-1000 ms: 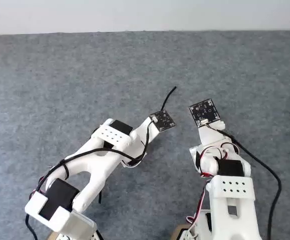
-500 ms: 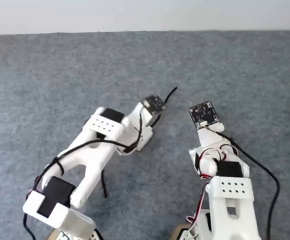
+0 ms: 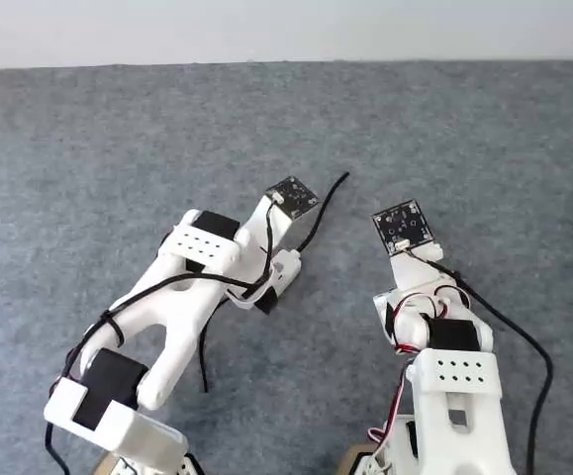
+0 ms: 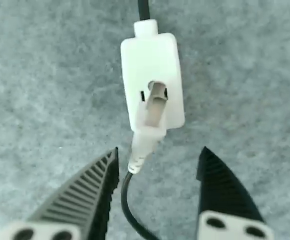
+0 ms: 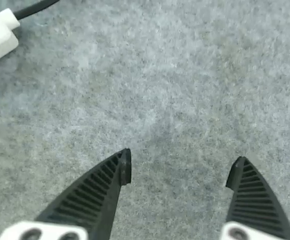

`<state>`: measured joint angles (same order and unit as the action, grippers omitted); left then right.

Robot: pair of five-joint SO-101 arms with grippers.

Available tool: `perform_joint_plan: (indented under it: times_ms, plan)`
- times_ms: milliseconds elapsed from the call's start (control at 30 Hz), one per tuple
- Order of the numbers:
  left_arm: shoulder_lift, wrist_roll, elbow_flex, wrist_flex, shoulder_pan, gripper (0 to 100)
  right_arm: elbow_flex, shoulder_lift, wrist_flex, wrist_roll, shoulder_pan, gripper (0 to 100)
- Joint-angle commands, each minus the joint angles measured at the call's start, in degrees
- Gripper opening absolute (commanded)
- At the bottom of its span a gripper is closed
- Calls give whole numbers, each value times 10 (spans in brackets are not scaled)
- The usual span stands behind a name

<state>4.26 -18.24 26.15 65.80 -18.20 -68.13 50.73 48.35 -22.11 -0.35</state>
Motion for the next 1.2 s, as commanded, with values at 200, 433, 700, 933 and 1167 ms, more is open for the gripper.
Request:
perform_joint_plan:
  times_ms: [200, 433, 700, 933, 1167]
  plan:
    - [-22, 11, -15, 39, 9, 254, -16, 4, -38, 7, 4, 314]
    - [-22, 11, -3, 46, 86, 253, -24, 4, -51, 7, 6, 314]
    - [-21, 62, 25, 21, 135, 253, -25, 4, -51, 7, 5, 314]
    - [-20, 76, 32, 11, 130, 253, -25, 4, -51, 7, 4, 314]
    - [-15, 111, 35, 13, 130, 254, -25, 4, -52, 7, 4, 314]
